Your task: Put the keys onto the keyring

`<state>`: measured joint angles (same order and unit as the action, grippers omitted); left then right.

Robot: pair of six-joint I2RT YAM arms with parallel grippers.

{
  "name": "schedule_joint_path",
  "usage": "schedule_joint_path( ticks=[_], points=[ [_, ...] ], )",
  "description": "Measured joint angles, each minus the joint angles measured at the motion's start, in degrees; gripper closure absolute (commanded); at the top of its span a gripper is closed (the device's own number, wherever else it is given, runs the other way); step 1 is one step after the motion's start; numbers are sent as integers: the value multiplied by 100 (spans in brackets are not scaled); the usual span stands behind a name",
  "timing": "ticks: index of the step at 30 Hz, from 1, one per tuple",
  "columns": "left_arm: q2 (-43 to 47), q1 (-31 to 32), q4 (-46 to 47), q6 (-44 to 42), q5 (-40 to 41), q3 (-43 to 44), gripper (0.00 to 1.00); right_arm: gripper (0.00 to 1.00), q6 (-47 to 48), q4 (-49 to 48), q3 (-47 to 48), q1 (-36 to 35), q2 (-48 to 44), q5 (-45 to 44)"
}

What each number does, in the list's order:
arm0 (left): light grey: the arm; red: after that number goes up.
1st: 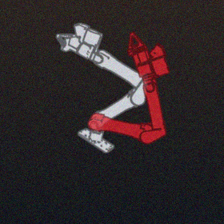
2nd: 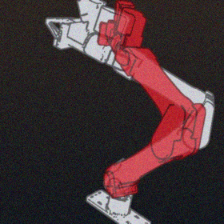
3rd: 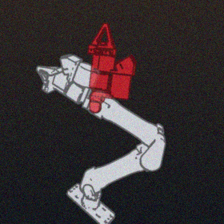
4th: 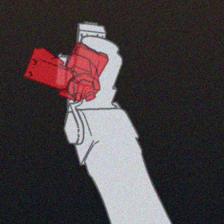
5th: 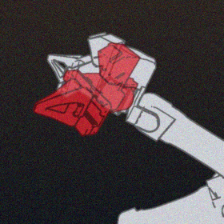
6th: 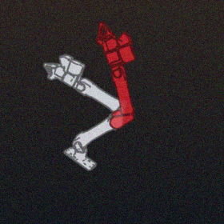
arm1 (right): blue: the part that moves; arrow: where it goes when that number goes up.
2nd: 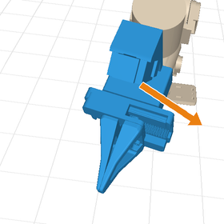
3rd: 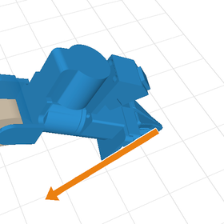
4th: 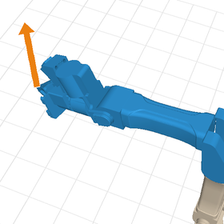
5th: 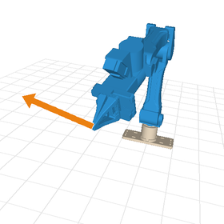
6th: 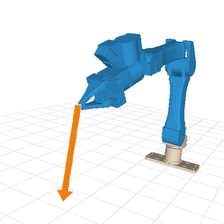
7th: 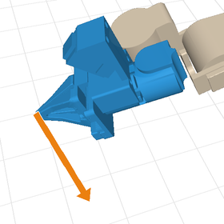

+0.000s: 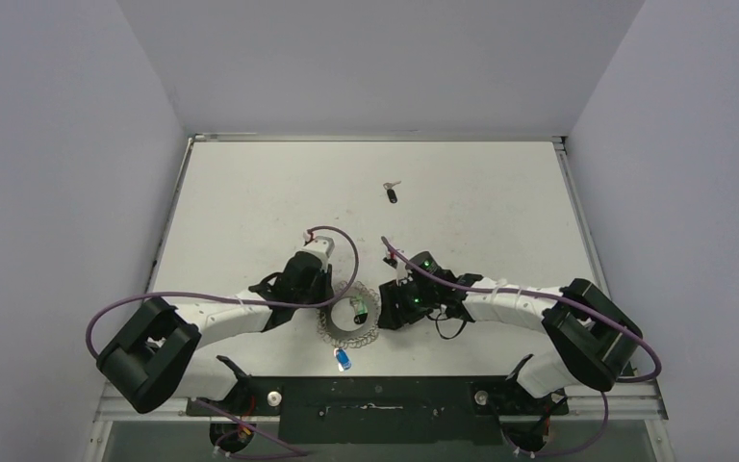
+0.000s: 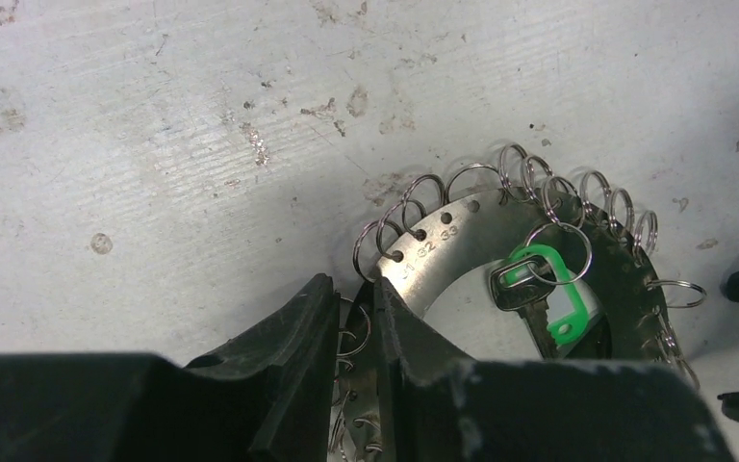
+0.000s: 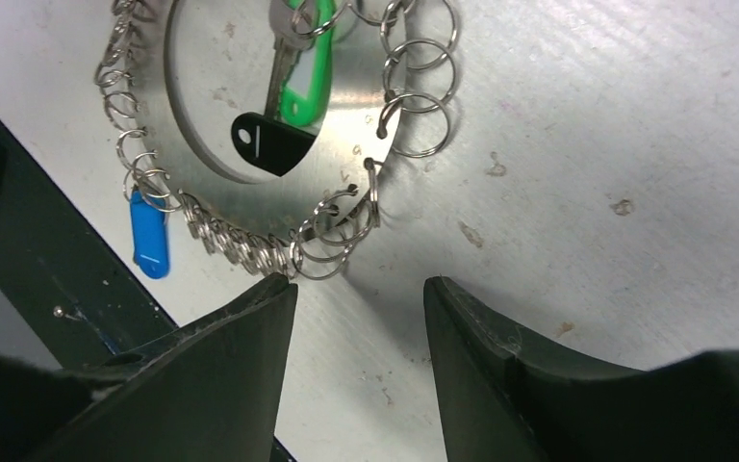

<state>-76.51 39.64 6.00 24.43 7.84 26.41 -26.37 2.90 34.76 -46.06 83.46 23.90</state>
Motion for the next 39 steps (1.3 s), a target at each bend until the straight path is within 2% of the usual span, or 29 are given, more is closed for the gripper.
schedule_joint_path(
  ticks=[5,11,13,19,20,25,30,39],
  points=[
    [385,0,-107,-337,-96,-7,63,54,212,319,326,4,227,-275],
    [1593,0,-61,-544,-122,-260,58,58,286,317,634,144,551,-286],
    [1871,0,-63,-564,-122,-376,58,64,306,291,702,153,645,-260],
    [2387,0,-149,-568,-122,-673,58,97,317,76,883,179,992,-26],
    [2448,0,-168,-568,-120,-699,58,100,313,52,892,177,1014,28],
    [2667,0,-229,-599,-120,-752,58,100,321,83,914,177,997,136],
    [2848,0,-247,-651,-122,-820,58,100,468,745,1150,177,774,98],
    [3077,0,-234,-732,-293,-922,59,100,951,2472,2761,83,118,-160]
  ],
)
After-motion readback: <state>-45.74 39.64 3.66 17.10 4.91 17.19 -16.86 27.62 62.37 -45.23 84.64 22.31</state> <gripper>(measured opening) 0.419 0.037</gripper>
